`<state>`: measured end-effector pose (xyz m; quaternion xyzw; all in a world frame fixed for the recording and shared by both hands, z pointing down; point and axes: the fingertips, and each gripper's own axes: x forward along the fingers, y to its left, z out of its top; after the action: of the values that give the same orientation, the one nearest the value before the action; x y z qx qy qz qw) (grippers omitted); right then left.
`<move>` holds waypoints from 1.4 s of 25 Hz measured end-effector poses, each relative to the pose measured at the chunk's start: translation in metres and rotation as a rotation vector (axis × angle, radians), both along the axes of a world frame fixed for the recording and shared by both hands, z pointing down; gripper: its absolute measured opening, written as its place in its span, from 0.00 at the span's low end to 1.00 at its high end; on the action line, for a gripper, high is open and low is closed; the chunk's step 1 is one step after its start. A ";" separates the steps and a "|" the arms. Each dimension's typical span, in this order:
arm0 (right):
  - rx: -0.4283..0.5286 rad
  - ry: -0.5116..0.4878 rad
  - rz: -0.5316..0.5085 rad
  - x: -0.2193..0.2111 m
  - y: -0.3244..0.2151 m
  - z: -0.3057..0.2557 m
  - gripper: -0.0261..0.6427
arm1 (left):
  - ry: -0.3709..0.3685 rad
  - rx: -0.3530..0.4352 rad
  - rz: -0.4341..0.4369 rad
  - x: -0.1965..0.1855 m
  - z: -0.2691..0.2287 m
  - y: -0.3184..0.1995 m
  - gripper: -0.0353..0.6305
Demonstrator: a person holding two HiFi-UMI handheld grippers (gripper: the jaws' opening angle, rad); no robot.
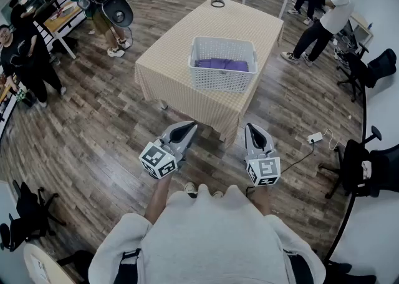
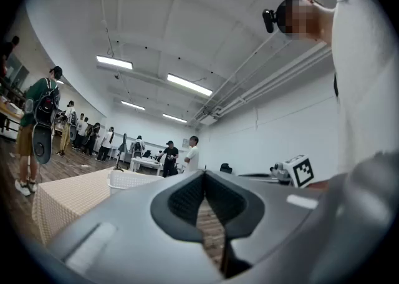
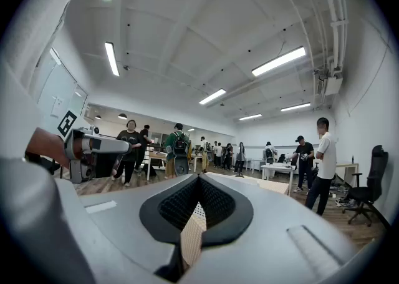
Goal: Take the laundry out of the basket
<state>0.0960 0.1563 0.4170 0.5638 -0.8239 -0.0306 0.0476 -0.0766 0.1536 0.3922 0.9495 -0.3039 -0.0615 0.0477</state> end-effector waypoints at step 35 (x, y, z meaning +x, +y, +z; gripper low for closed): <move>0.006 -0.075 -0.090 0.026 -0.002 0.007 0.04 | -0.017 -0.023 -0.078 0.024 0.013 0.002 0.07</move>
<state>0.1225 0.1547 0.4238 0.5272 -0.8495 -0.0143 0.0136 -0.0530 0.1557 0.4050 0.9368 -0.3418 -0.0516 0.0537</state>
